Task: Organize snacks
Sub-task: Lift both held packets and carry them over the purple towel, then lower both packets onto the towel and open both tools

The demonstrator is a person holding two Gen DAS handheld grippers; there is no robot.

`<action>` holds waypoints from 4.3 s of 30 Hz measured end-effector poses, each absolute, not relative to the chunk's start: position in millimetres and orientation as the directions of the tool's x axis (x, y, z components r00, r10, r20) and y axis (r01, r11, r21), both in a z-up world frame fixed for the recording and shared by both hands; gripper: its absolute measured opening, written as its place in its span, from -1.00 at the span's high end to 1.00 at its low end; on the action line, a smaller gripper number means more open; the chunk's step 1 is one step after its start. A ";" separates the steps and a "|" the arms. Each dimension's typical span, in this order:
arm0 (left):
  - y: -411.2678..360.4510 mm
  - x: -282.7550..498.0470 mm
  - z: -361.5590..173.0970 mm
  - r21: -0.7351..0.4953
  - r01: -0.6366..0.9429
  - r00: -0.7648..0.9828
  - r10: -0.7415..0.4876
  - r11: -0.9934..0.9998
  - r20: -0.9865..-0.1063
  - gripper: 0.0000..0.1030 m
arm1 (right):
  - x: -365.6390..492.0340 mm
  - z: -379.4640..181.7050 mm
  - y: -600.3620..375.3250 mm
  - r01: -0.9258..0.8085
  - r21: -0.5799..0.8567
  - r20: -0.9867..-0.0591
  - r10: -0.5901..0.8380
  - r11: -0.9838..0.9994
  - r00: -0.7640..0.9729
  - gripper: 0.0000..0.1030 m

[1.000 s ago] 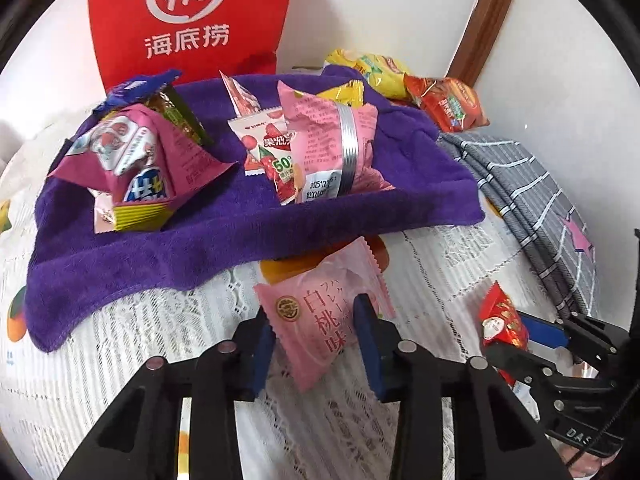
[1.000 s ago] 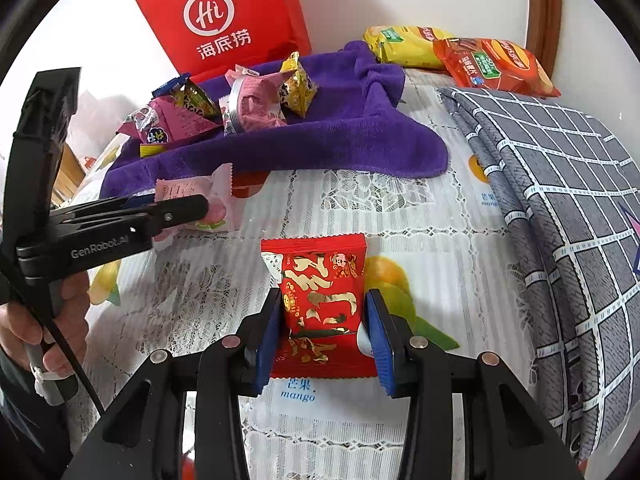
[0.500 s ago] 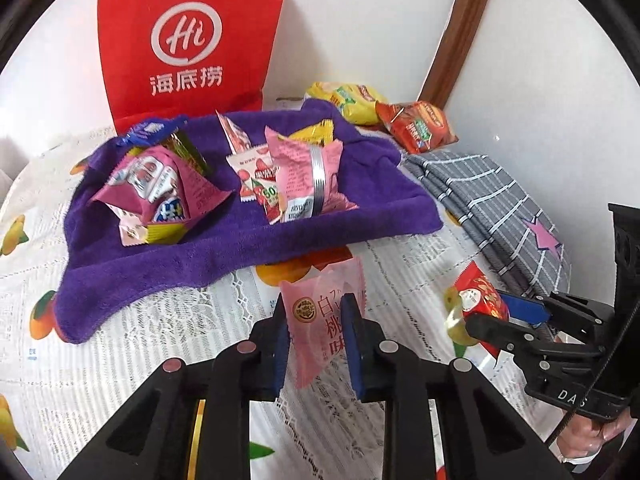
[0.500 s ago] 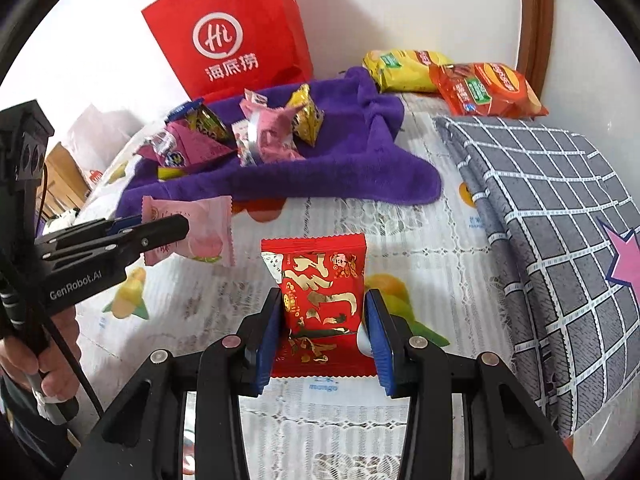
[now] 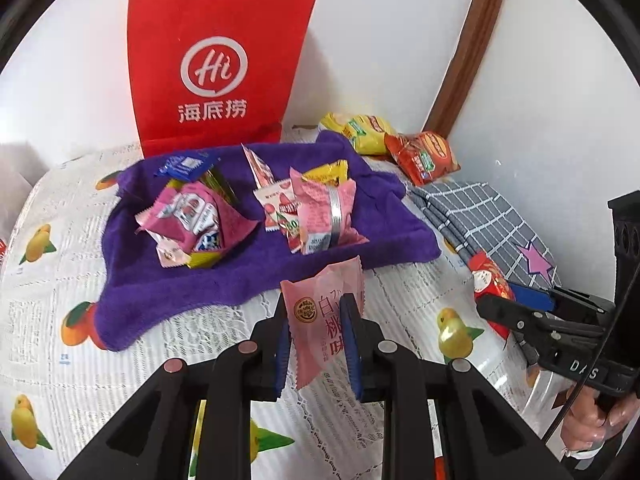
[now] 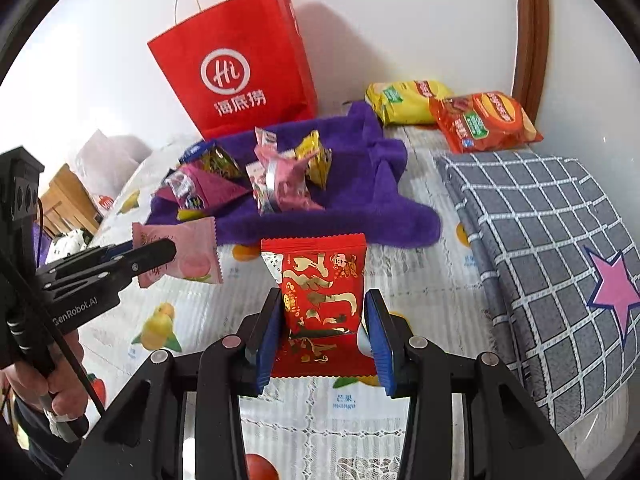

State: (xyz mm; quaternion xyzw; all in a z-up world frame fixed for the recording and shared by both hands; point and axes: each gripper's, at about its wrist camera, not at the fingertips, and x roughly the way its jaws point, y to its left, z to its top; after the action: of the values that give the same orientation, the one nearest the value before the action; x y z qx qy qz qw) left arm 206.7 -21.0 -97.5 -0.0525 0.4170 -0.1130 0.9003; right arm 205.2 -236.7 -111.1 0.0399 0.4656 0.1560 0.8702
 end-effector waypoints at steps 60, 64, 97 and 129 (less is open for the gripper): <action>15.4 323.8 -70.7 -0.172 0.059 0.678 -0.166 0.983 -0.716 0.57 | 387.2 -71.0 -220.1 -0.231 0.276 -0.763 0.359 0.933 0.537 0.21; 16.6 325.1 -73.5 -0.171 0.052 0.672 -0.161 0.984 -0.723 0.57 | 387.3 -71.7 -218.1 -0.246 0.289 -0.765 0.377 0.925 0.522 0.21; 16.4 326.2 -83.9 -0.178 0.035 0.646 -0.158 0.983 -0.747 0.57 | 418.6 -144.8 -205.0 -0.164 0.249 -0.896 0.292 0.954 0.334 0.20; 3.5 336.7 -102.7 -0.159 0.039 0.581 -0.152 0.986 -0.799 0.57 | 414.8 -128.3 -201.8 -0.175 0.277 -0.888 0.321 0.945 0.329 0.08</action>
State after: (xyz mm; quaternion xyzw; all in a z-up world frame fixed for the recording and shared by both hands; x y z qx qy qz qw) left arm 336.7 3.5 -102.7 -0.0622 0.4543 -0.0540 0.8870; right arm 414.8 -201.8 -128.3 0.0655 0.5586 0.1528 0.8126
